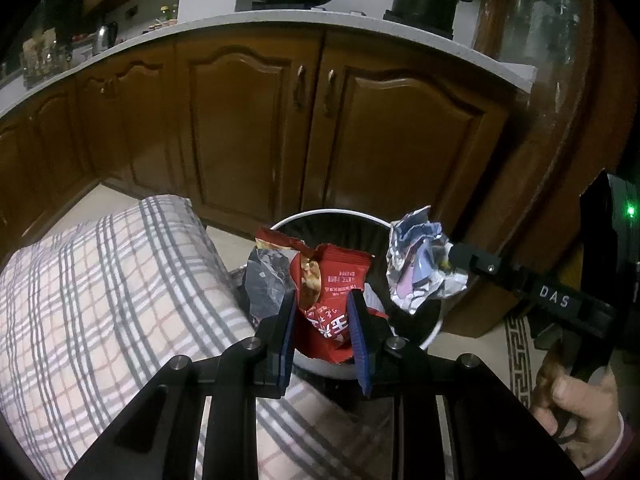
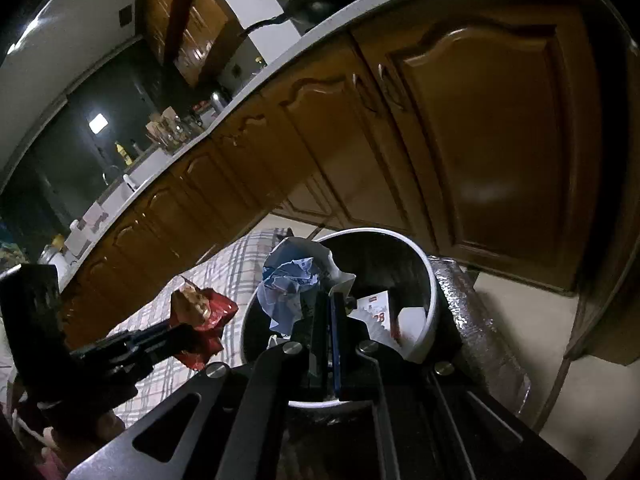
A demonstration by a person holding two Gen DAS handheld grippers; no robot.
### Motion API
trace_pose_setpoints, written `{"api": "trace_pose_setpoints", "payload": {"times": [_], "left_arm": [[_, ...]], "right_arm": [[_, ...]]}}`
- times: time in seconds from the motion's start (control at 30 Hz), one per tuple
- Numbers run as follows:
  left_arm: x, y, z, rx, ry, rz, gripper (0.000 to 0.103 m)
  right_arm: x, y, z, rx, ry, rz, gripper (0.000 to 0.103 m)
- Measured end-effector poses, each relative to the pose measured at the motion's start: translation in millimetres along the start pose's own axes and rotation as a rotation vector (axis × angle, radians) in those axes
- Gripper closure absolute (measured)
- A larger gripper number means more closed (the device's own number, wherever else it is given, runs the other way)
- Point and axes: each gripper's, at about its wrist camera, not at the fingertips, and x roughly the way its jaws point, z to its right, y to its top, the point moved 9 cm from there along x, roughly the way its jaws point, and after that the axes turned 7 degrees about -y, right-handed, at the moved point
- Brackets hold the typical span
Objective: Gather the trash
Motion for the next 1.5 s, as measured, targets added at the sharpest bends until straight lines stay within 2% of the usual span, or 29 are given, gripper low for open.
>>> {"api": "trace_pose_setpoints", "payload": {"times": [0.5, 0.63, 0.67, 0.73, 0.8, 0.87, 0.93, 1.0, 1.03, 1.1, 1.17, 1.27, 1.5], "left_arm": [[36, 4, -8, -0.034, -0.021, -0.061, 0.077], [42, 5, -8, -0.025, -0.024, -0.068, 0.064], [43, 5, -7, -0.019, -0.018, -0.068, 0.061], [44, 5, -8, -0.016, -0.019, -0.072, 0.059], [43, 4, -10, -0.021, -0.01, -0.07, 0.055], [40, 1, -13, -0.031, -0.006, -0.065, 0.05], [34, -3, -17, -0.04, 0.005, -0.056, 0.047], [25, -7, -21, -0.056, 0.016, -0.04, 0.041], [20, -10, -23, -0.063, 0.023, -0.031, 0.036], [9, -14, -25, -0.076, 0.037, -0.002, 0.031], [-4, -19, -29, -0.094, 0.049, 0.027, 0.025], [-23, -30, -36, -0.133, 0.06, 0.064, 0.023], [-62, -60, -44, -0.203, 0.073, 0.11, 0.023]], "right_arm": [[25, 6, 11, -0.009, -0.05, -0.041, 0.102], [34, 7, 13, -0.006, -0.057, -0.055, 0.101], [35, 7, 14, -0.003, -0.056, -0.057, 0.097], [39, 8, 15, 0.003, -0.058, -0.062, 0.096], [43, 7, 18, 0.017, -0.054, -0.073, 0.09], [42, 5, 20, 0.035, -0.047, -0.074, 0.071], [40, 3, 20, 0.042, -0.037, -0.068, 0.061], [39, 0, 19, 0.048, -0.031, -0.067, 0.058], [37, -1, 18, 0.053, -0.025, -0.064, 0.052], [32, -3, 15, 0.059, -0.014, -0.05, 0.04], [22, -6, 8, 0.066, 0.001, -0.023, 0.021], [11, -7, -1, 0.075, 0.017, 0.005, 0.011], [-19, -20, -27, 0.049, 0.021, 0.065, 0.005]]}}
